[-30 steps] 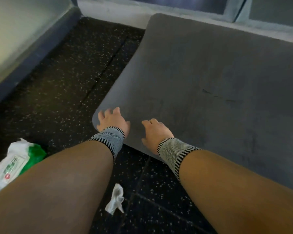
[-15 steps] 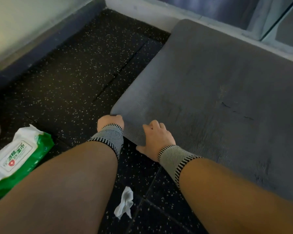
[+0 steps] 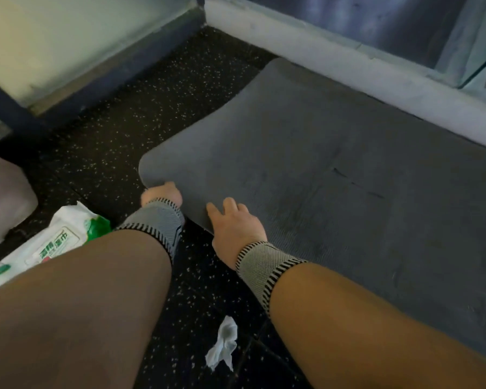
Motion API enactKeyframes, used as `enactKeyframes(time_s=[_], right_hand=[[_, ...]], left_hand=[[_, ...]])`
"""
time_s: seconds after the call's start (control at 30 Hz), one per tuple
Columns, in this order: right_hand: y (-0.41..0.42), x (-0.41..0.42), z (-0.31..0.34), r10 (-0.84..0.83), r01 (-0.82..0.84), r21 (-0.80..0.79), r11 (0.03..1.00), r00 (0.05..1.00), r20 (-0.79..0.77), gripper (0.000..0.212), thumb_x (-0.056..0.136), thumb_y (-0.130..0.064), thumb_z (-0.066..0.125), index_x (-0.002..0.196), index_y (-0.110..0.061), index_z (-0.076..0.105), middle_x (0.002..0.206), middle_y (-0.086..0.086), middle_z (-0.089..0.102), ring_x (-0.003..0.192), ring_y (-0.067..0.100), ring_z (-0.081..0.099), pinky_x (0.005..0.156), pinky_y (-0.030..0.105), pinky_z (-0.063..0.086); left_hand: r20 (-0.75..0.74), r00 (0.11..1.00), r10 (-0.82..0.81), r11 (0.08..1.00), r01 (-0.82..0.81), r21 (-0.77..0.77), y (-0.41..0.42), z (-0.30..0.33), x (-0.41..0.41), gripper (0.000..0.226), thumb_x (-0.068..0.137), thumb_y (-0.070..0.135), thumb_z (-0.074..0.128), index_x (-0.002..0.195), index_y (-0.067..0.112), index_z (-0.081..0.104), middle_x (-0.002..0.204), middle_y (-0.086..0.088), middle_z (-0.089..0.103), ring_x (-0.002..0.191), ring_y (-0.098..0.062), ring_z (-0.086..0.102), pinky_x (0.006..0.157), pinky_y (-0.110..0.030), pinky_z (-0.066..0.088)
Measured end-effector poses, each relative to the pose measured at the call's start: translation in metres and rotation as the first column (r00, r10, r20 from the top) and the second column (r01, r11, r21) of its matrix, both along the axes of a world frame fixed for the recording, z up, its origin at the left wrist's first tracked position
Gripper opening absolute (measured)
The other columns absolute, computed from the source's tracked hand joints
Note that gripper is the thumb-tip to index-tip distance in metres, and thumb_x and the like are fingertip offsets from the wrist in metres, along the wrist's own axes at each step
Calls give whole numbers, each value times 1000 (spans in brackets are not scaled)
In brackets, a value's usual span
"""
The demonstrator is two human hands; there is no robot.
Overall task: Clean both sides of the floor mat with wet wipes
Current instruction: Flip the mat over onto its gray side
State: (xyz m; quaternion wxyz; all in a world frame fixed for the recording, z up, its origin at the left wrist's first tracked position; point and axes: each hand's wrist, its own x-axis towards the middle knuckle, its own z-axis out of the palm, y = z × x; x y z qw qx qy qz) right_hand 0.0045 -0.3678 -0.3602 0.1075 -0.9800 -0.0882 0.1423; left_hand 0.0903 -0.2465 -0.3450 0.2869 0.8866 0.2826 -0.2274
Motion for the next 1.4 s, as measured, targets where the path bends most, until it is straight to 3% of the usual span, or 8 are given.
enactKeyframes(time_s=[0.17, 0.27, 0.33, 0.5, 0.63, 0.77, 0.97, 1.4], right_hand=[[-14, -10, -13, 36, -39, -10, 999, 985, -167, 79, 86, -40, 61, 148, -27, 12, 131, 11, 35, 113, 31, 46, 87, 42, 46], [-29, -9, -16, 19, -10, 35, 999, 963, -269, 84, 82, -57, 59, 147, -27, 17, 132, 8, 34, 119, 29, 40, 96, 44, 44], [-40, -11, -16, -26, 44, 61, 997, 961, -274, 76, 83, -57, 57, 144, -24, 25, 131, 6, 34, 120, 27, 39, 98, 44, 43], [-81, -22, -11, -208, 212, -1, 977, 963, -173, 58, 91, -42, 53, 139, -18, 32, 132, 7, 35, 119, 28, 39, 94, 42, 46], [-109, -37, -3, -311, 314, 8, 949, 943, -121, 57, 92, -34, 52, 142, -20, 28, 135, 6, 34, 121, 28, 38, 96, 43, 44], [-141, -59, 8, -391, 393, 24, 919, 918, -66, 54, 91, -30, 51, 140, -21, 31, 133, 4, 36, 118, 26, 41, 95, 42, 45], [-225, -103, 32, -500, 499, -43, 866, 866, -22, 56, 89, -29, 55, 137, -19, 30, 131, 5, 37, 116, 26, 44, 95, 42, 46], [-497, -298, 134, -475, 413, -497, 763, 880, 2, 81, 87, -38, 61, 150, -21, 12, 157, 1, 7, 139, 27, 26, 106, 46, 33]], left_hand=[[-126, 989, -71, 989, 87, 120, -15, -22, -10, 25, 98, 19, 54, 118, 5, 55, 119, -11, 57, 116, -28, 54, 95, -36, 41], [25, 951, 309, 950, -309, 29, -19, -32, -10, 45, 97, 14, 49, 137, -4, 40, 144, -18, 41, 128, -33, 43, 104, -40, 36], [104, 893, 438, 880, -450, 155, -29, -24, -12, 73, 96, 21, 53, 152, 0, 11, 156, -13, 18, 135, -32, 30, 108, -44, 29], [168, 960, -226, 907, 145, 395, -56, -23, -29, 96, 86, 35, 66, 153, 29, -2, 161, 4, -13, 146, -33, 7, 111, -57, 24], [117, 722, -682, 725, 647, 236, -116, -15, -44, 86, 91, 34, 63, 153, 38, 3, 162, 7, -6, 148, -29, 2, 115, -52, 21], [126, 529, -839, 544, 821, 172, -173, -8, -63, 75, 96, 26, 54, 154, 36, 7, 163, 4, -2, 148, -27, 4, 117, -48, 24], [99, 299, -949, 312, 937, 158, -275, 5, -105, 93, 88, 8, 59, 153, 35, -1, 162, 9, -8, 149, -20, -6, 119, -47, 17], [128, -385, -914, -278, 823, 495, -513, 86, -239, 86, 93, 48, 53, 154, 26, -3, 162, 7, -8, 149, -21, -5, 117, -52, 19]])
